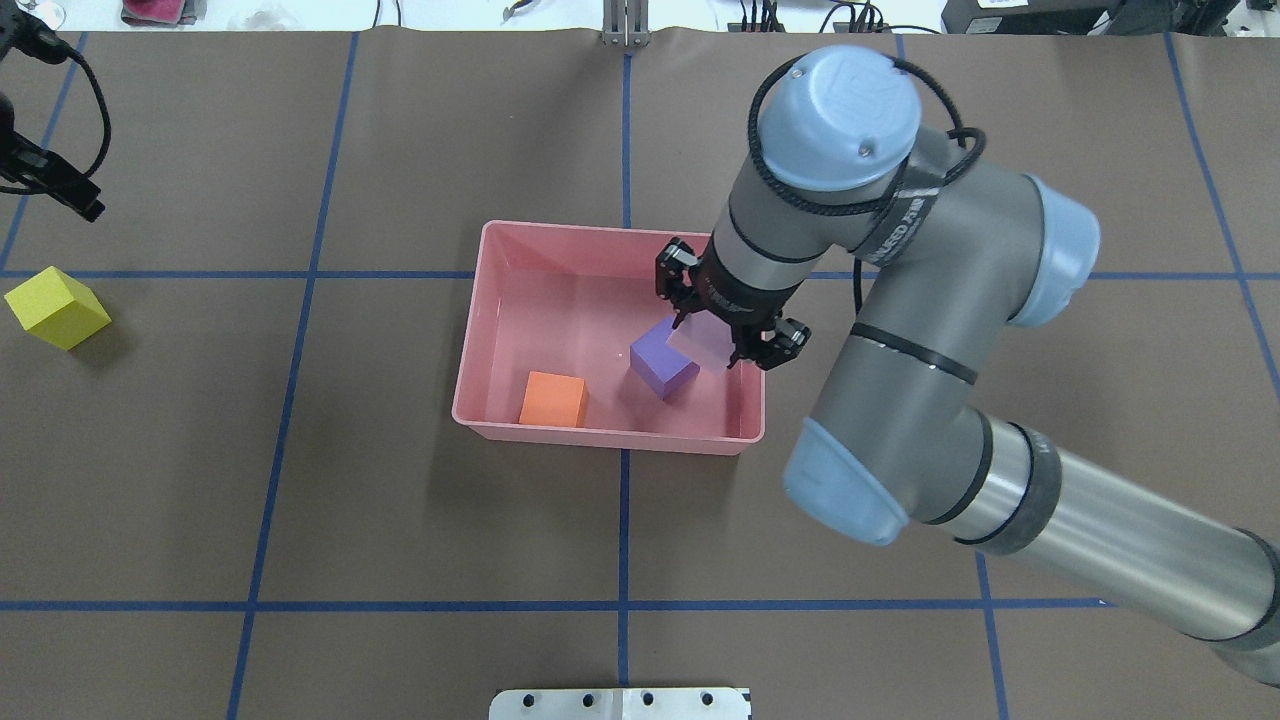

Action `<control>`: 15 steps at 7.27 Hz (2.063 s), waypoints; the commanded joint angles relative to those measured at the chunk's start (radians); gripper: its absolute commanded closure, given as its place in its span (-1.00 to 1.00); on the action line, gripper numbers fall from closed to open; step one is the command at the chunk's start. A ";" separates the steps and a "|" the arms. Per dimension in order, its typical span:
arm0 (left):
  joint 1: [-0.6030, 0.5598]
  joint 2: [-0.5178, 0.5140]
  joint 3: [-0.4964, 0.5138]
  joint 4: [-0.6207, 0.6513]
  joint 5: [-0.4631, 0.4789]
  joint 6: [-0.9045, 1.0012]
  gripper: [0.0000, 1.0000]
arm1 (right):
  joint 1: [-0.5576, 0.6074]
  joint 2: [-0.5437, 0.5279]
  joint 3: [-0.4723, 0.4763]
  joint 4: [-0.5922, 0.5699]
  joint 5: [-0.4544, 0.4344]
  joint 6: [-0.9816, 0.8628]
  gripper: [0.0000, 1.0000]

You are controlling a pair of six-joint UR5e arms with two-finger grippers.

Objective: Place blocks into pink bin with both arms
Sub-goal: 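Release the pink cube into the bin while the left gripper reaches for yellow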

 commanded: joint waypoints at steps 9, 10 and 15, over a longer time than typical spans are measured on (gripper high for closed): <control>-0.058 0.105 0.197 -0.257 -0.036 0.171 -0.97 | -0.127 0.105 -0.204 0.055 -0.057 0.056 -0.97; -0.032 0.105 0.200 -0.255 -0.036 0.169 -0.97 | -0.099 0.112 -0.198 0.055 -0.048 0.049 -0.98; 0.066 0.093 0.246 -0.258 -0.036 0.166 -0.97 | 0.105 0.080 -0.090 0.045 0.121 0.044 -0.99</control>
